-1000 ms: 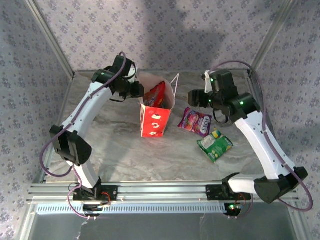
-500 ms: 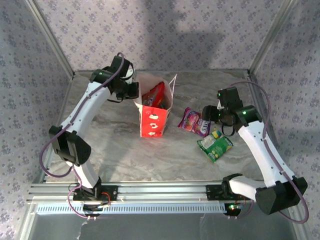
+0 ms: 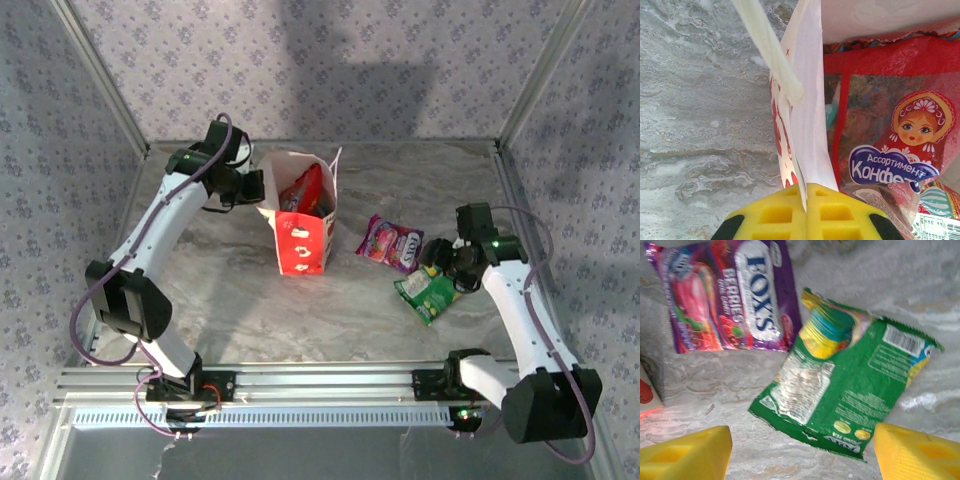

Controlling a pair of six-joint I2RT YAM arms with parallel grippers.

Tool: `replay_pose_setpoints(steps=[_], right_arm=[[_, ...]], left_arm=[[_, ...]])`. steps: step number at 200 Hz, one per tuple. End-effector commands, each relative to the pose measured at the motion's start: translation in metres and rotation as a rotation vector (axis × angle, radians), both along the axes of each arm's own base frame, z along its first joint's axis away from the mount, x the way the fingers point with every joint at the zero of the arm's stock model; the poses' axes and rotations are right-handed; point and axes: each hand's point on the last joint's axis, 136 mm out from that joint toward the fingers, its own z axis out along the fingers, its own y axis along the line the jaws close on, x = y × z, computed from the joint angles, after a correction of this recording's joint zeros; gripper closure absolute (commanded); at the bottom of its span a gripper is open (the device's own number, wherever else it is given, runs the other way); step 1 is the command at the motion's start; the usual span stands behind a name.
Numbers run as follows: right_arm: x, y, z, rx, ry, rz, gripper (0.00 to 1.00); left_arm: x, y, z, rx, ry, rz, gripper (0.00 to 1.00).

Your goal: Place the snacks into the paper bag

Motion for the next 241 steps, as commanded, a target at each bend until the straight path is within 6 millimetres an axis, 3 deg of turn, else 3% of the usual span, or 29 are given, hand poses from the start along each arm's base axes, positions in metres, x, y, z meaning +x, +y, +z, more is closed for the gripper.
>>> replay_pose_setpoints(steps=[1, 44, 148, 241], right_arm=[[-0.016, 0.001, -0.013, 0.103, 0.047, -0.085, 0.24], [-0.030, -0.007, -0.044, 0.201, 0.094, -0.178, 0.22], [-0.047, 0.003, -0.097, 0.268, 0.203, -0.151, 0.21], [-0.045, 0.007, -0.122, 0.304, 0.214, -0.182, 0.21]], left_arm=[[-0.006, 0.007, 0.003, -0.006, -0.003, 0.004, 0.97], [-0.006, 0.007, 0.001, -0.011, -0.004, -0.004, 0.97], [-0.003, 0.006, 0.001, -0.022, -0.002, -0.009, 0.96], [-0.002, 0.006, -0.001, -0.021, 0.004, -0.001, 0.96]])
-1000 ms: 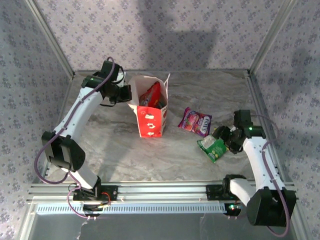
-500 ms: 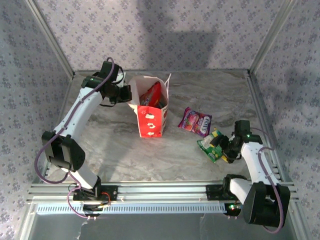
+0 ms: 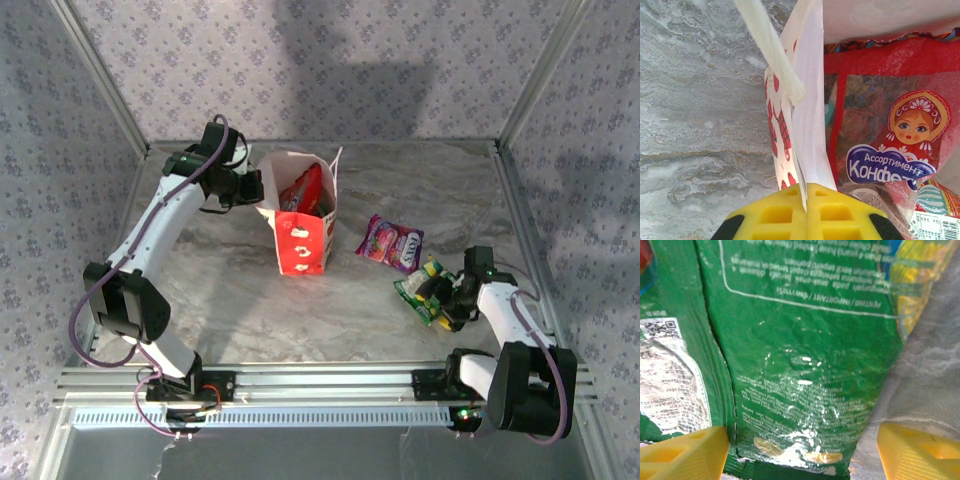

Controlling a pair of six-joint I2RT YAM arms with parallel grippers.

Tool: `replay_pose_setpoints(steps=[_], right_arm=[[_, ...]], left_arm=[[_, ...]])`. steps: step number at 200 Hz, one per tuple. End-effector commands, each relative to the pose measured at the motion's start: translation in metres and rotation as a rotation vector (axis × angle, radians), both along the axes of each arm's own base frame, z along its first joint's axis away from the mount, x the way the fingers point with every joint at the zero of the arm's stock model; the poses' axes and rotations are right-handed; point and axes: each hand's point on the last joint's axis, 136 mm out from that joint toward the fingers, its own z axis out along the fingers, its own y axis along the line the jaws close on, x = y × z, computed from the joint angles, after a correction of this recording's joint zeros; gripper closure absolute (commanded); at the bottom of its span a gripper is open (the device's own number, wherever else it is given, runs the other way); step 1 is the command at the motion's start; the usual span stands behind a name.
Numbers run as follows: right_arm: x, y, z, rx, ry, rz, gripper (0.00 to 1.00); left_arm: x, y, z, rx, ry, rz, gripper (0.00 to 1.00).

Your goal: Place the snacks into the paper bag

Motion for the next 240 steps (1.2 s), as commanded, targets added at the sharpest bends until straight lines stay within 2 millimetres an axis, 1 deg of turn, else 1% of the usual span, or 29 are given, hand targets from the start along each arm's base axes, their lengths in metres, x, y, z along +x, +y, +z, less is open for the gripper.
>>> replay_pose_setpoints(steps=[1, 19, 30, 33, 44, 92, 125, 153, 164, 170, 181, 189, 214, 240], right_arm=[[0.003, 0.003, -0.007, 0.031, 0.005, -0.028, 0.21], [0.006, 0.003, -0.011, 0.035, 0.012, -0.027, 0.21], [0.004, 0.004, -0.014, 0.045, 0.030, -0.026, 0.21], [0.009, 0.004, -0.014, 0.044, 0.011, -0.027, 0.21], [0.012, 0.005, -0.015, 0.053, 0.007, -0.028, 0.21], [0.017, 0.008, -0.024, 0.059, 0.026, -0.025, 0.22], [0.023, 0.014, -0.027, 0.065, 0.032, -0.001, 0.27], [0.024, 0.015, -0.027, 0.047, 0.042, 0.019, 0.34], [0.023, 0.014, -0.027, 0.030, 0.047, 0.027, 0.38], [0.022, 0.013, -0.027, 0.017, 0.049, 0.029, 0.42], [0.022, 0.012, -0.026, 0.003, 0.048, 0.029, 0.56], [0.022, 0.010, -0.026, -0.010, 0.051, 0.027, 0.61], [0.024, 0.009, -0.024, -0.030, 0.053, 0.036, 0.64], [0.029, 0.009, -0.019, -0.063, 0.047, 0.059, 0.68]], left_arm=[[-0.003, 0.006, 0.000, 0.016, 0.005, 0.003, 0.96], [-0.001, 0.005, -0.001, 0.014, 0.004, 0.005, 0.96], [0.000, 0.005, -0.001, 0.015, 0.005, 0.005, 0.96], [0.000, 0.005, -0.001, 0.017, 0.004, 0.006, 0.96], [0.000, 0.005, -0.003, 0.018, 0.009, 0.006, 0.96], [0.003, 0.006, -0.006, 0.026, 0.015, 0.007, 0.96], [0.006, 0.004, -0.006, 0.023, 0.017, 0.009, 0.96], [0.005, 0.004, -0.005, 0.021, 0.016, 0.010, 0.96], [0.003, 0.005, -0.005, 0.021, 0.019, 0.011, 0.96], [0.003, 0.005, -0.006, 0.023, 0.021, 0.012, 0.96], [0.002, 0.006, -0.007, 0.027, 0.023, 0.012, 0.96], [0.002, 0.006, -0.008, 0.030, 0.025, 0.014, 0.96], [0.004, 0.006, -0.008, 0.028, 0.023, 0.015, 0.96], [0.005, 0.005, -0.009, 0.030, 0.026, 0.013, 0.96]])
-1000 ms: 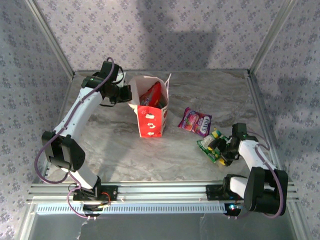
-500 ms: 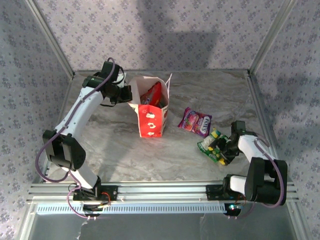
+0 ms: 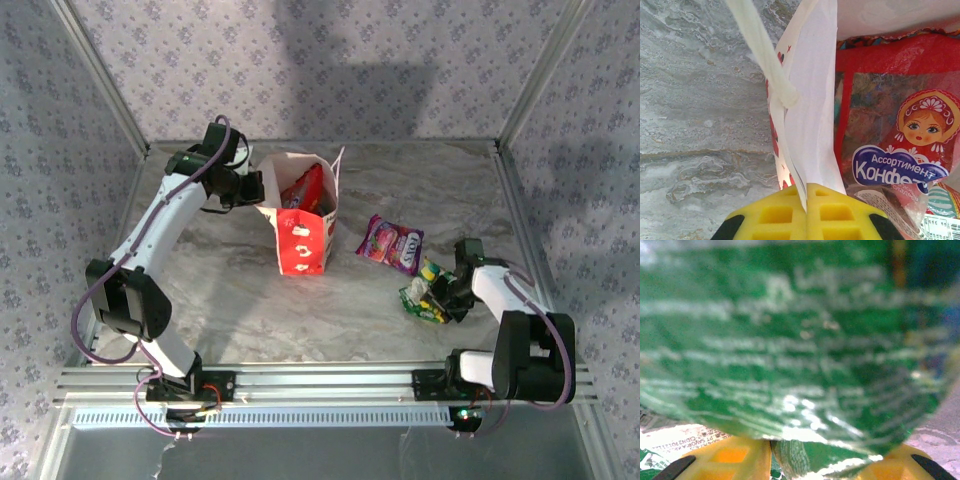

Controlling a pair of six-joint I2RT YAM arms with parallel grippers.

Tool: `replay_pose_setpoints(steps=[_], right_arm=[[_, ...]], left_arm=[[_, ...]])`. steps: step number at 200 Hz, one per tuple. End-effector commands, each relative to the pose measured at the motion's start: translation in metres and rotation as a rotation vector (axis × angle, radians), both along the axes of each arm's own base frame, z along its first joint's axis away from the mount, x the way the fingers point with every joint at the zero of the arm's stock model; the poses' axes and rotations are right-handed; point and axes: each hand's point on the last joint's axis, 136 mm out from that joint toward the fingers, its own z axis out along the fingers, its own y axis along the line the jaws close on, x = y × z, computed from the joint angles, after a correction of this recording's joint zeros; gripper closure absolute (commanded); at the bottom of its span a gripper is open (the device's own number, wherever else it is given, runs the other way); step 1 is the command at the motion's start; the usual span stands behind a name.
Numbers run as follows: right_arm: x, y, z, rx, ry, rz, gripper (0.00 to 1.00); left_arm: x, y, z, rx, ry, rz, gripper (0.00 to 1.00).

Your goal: Place the snacks into the paper bag

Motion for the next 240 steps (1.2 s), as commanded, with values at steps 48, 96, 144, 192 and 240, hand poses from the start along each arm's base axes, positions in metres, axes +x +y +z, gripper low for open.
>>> replay_pose_setpoints(steps=[48, 96, 144, 192, 240], right_arm=[[0.032, 0.005, 0.003, -0.087, -0.099, 0.106, 0.83], [0.044, 0.004, 0.019, -0.170, -0.126, 0.168, 0.93], [0.058, 0.003, 0.041, -0.240, -0.178, 0.194, 1.00], [0.065, 0.004, 0.062, -0.296, -0.231, 0.256, 1.00], [0.071, 0.006, 0.095, -0.355, -0.301, 0.285, 1.00]], left_arm=[[0.005, 0.005, -0.004, 0.024, 0.012, 0.009, 0.96], [0.006, 0.006, -0.001, 0.027, 0.004, 0.010, 0.96], [0.006, 0.006, 0.000, 0.028, 0.002, 0.009, 0.96], [0.008, 0.006, -0.001, 0.027, 0.001, 0.011, 0.96], [0.011, 0.005, 0.002, 0.018, -0.012, 0.010, 0.96]])
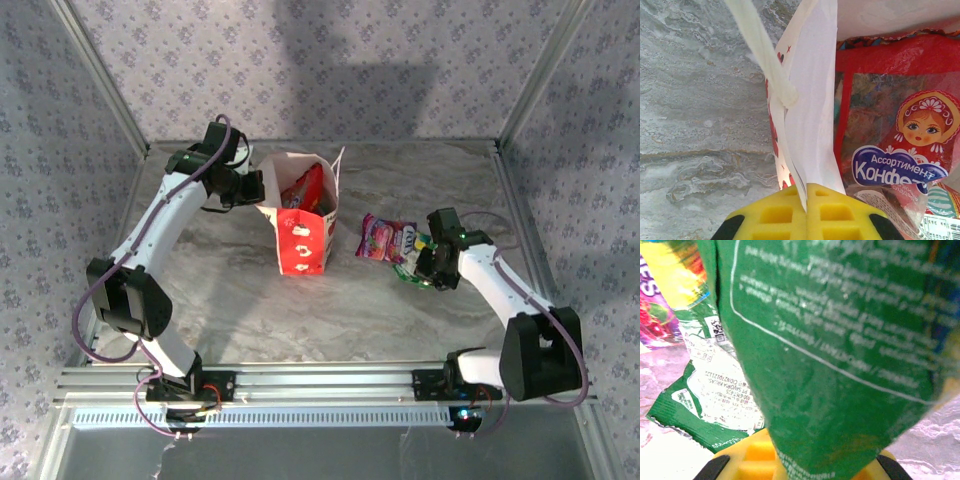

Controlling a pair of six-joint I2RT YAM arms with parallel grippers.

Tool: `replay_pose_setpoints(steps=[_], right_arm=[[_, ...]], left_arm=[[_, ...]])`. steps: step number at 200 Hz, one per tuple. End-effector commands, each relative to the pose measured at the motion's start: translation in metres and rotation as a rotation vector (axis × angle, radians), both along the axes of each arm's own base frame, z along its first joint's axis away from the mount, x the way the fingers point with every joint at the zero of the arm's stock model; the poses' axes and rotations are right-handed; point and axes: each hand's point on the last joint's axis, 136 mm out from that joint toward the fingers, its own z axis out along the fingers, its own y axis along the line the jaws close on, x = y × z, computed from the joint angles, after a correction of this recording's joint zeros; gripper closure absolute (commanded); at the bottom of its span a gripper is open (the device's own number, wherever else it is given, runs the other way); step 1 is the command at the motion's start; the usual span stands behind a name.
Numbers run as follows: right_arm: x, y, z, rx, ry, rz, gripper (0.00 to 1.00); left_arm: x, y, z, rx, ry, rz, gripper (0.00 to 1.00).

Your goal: Place the snacks into the paper bag

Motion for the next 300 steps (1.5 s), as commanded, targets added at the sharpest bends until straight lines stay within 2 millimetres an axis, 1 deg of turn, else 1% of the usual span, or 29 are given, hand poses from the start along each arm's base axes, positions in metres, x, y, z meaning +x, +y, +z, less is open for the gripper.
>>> replay_pose_setpoints(steps=[1, 43, 80, 88, 94, 96, 98, 113, 131, 164, 184, 224, 249, 300], right_arm=[[0.007, -0.004, 0.031, -0.065, -0.074, 0.022, 1.00], [0.022, 0.005, 0.070, -0.113, -0.177, 0.049, 1.00], [0.040, 0.020, 0.113, -0.121, -0.288, 0.104, 1.00], [0.043, 0.024, 0.122, -0.122, -0.312, 0.120, 1.00], [0.044, 0.026, 0.125, -0.127, -0.320, 0.134, 1.00], [0.048, 0.028, 0.135, -0.121, -0.345, 0.136, 1.00], [0.049, 0.029, 0.139, -0.120, -0.354, 0.139, 1.00], [0.053, 0.035, 0.154, -0.122, -0.389, 0.168, 1.00], [0.056, 0.040, 0.167, -0.130, -0.419, 0.194, 1.00], [0.058, 0.045, 0.180, -0.131, -0.452, 0.218, 1.00], [0.060, 0.048, 0.191, -0.135, -0.482, 0.232, 1.00], [0.065, 0.054, 0.223, -0.150, -0.569, 0.274, 1.00], [0.068, 0.059, 0.242, -0.152, -0.624, 0.293, 1.00], [0.074, 0.073, 0.278, -0.160, -0.711, 0.357, 1.00]], left_arm=[[0.010, 0.005, 0.002, 0.016, -0.015, 0.010, 0.96], [0.011, 0.002, 0.007, 0.003, -0.024, 0.001, 0.96], [0.014, -0.001, 0.014, -0.012, -0.038, -0.009, 0.95], [0.014, -0.002, 0.015, -0.015, -0.039, -0.010, 0.94], [0.014, -0.002, 0.016, -0.018, -0.038, -0.011, 0.93], [0.015, -0.002, 0.016, -0.017, -0.038, -0.010, 0.92], [0.015, -0.002, 0.016, -0.019, -0.038, -0.010, 0.92], [0.015, -0.004, 0.016, -0.029, -0.036, -0.013, 0.88], [0.015, -0.009, 0.018, -0.050, -0.037, -0.023, 0.85], [0.013, -0.019, 0.028, -0.068, -0.055, -0.052, 0.82], [0.012, -0.023, 0.034, -0.071, -0.065, -0.067, 0.79], [0.009, -0.031, 0.038, -0.060, -0.066, -0.100, 0.74], [0.007, -0.035, 0.036, -0.048, -0.054, -0.110, 0.73], [0.007, -0.036, 0.043, -0.046, -0.066, -0.108, 0.73]])
